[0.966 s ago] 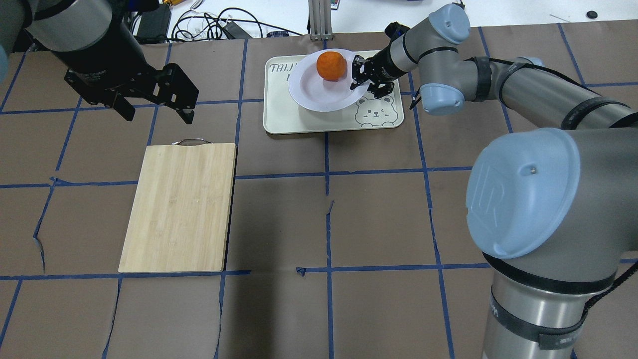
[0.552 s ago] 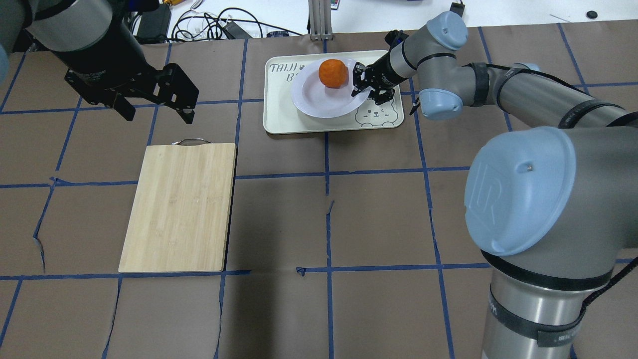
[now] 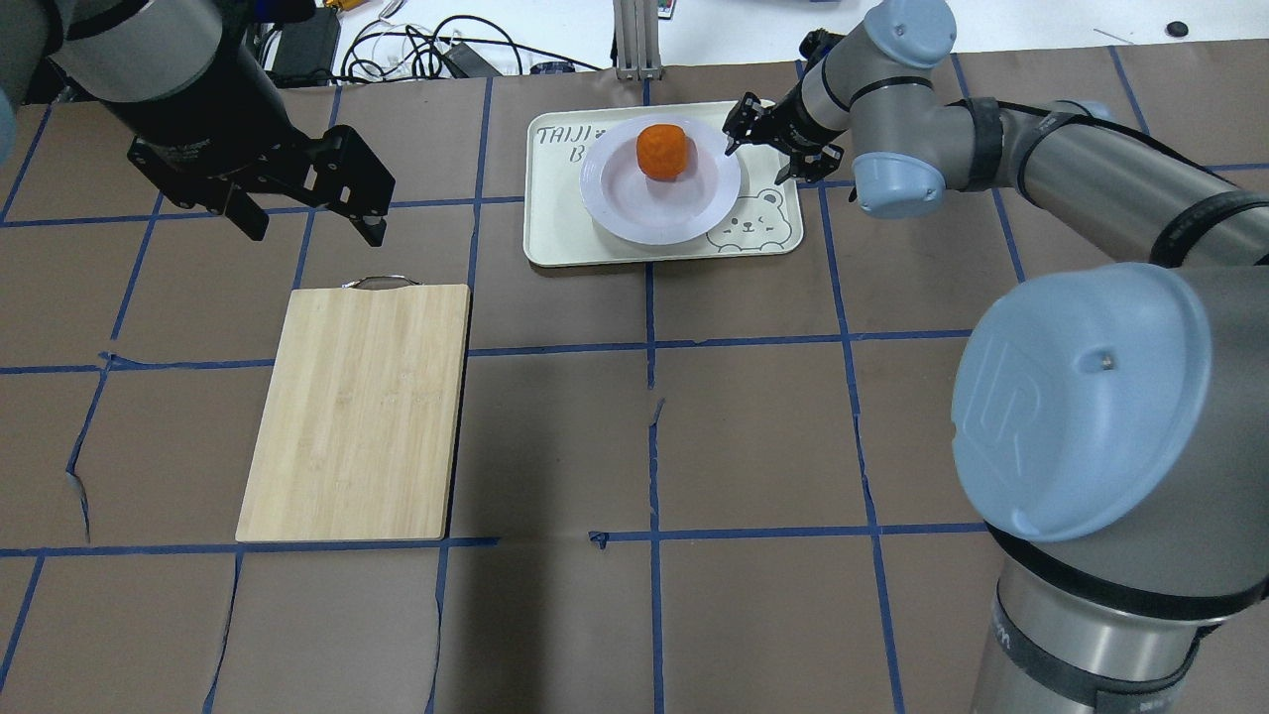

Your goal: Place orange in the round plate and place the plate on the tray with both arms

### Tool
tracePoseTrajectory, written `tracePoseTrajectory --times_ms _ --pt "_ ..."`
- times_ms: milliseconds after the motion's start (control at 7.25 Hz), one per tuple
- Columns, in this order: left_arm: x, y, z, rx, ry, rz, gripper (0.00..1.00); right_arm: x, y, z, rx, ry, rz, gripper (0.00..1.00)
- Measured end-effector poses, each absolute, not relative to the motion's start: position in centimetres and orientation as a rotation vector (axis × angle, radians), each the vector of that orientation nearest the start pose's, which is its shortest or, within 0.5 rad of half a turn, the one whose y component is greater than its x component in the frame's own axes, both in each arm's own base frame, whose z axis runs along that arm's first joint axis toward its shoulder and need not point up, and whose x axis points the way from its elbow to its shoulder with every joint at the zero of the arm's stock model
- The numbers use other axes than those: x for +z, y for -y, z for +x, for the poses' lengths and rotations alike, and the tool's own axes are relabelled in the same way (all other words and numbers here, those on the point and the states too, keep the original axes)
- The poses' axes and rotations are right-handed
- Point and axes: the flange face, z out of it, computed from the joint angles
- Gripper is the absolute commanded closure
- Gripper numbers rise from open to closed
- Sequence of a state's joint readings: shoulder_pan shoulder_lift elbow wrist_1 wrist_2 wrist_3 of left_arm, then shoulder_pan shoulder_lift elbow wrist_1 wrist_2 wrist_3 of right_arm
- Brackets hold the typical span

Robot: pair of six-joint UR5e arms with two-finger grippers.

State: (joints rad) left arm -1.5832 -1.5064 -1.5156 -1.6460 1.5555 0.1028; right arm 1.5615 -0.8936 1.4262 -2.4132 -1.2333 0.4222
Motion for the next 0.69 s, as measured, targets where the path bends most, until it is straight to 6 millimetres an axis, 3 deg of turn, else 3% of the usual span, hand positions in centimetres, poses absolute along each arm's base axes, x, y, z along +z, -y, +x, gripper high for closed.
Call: tracePoseTrajectory --times_ms 276,414,690 --pt "53.8 46.4 -14.0 -0.071 -3.148 0.18 0.0 29.6 71.0 13.7 -0.291 -2.831 0.43 0.0" --pt "53.8 46.5 -14.0 -0.071 -3.149 0.18 0.0 33.7 68.9 12.9 -0.246 -2.901 0.406 0.0" --pt "53.8 46.5 -14.0 -0.069 -3.149 0.179 0.0 42.2 62.5 12.7 -0.121 -3.007 0.291 0.0"
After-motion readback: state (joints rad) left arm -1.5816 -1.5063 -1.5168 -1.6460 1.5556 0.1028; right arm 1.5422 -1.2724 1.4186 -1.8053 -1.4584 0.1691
